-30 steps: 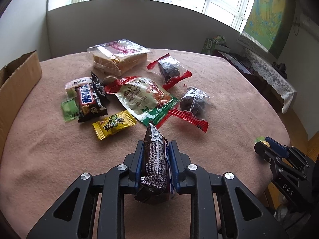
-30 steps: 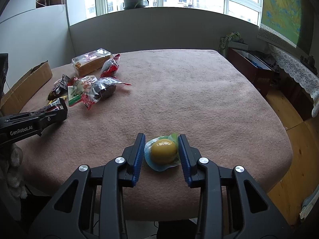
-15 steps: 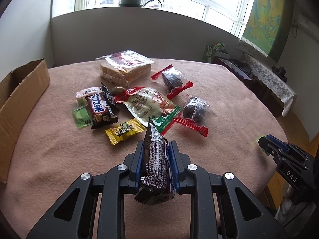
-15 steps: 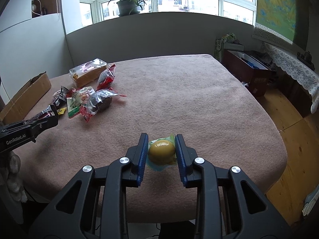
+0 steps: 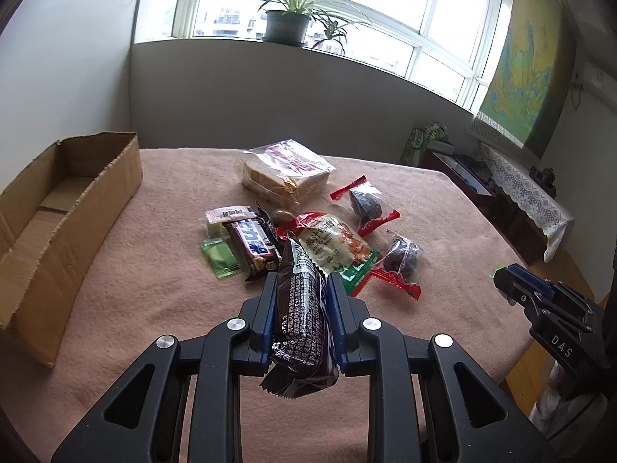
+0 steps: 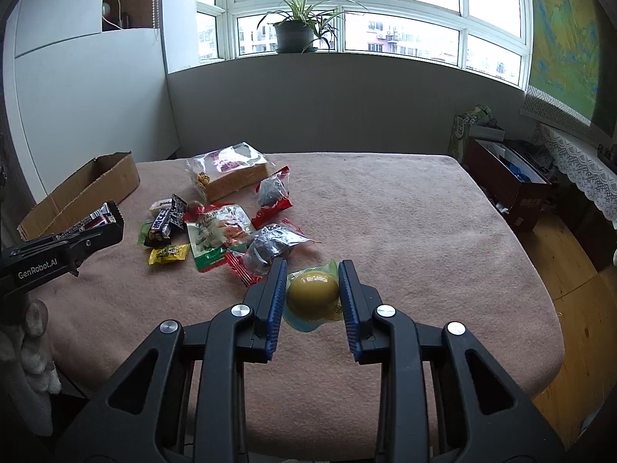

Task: Organize snacks
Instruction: 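Carry both snacks to the cardboard box and release them inside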

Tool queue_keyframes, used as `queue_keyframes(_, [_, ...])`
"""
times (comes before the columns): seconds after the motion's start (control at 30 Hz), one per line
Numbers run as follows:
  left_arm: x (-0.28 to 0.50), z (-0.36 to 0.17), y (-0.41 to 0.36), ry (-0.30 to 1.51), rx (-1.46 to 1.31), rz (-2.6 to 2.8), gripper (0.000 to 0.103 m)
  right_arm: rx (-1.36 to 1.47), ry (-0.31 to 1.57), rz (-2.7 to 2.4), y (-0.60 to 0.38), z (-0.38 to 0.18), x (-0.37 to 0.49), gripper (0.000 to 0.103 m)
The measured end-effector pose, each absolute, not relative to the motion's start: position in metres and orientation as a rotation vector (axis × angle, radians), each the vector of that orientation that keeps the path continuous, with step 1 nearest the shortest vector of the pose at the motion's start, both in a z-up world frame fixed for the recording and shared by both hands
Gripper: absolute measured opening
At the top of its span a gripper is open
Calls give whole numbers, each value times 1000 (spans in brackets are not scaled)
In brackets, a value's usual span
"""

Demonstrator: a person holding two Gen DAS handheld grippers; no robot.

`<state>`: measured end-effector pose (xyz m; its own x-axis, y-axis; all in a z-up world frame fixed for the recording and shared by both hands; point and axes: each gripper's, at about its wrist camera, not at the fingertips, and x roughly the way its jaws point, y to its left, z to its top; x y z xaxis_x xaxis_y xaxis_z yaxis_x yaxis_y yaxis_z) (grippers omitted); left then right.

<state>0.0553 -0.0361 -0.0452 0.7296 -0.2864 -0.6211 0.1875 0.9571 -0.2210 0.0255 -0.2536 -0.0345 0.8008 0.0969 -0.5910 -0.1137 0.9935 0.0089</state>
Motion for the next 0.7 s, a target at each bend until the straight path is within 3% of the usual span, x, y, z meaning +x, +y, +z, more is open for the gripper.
queue_keyframes(0.7, [53,-25,115,575,-236,44,22,-188,561,464,-31,4,90,29])
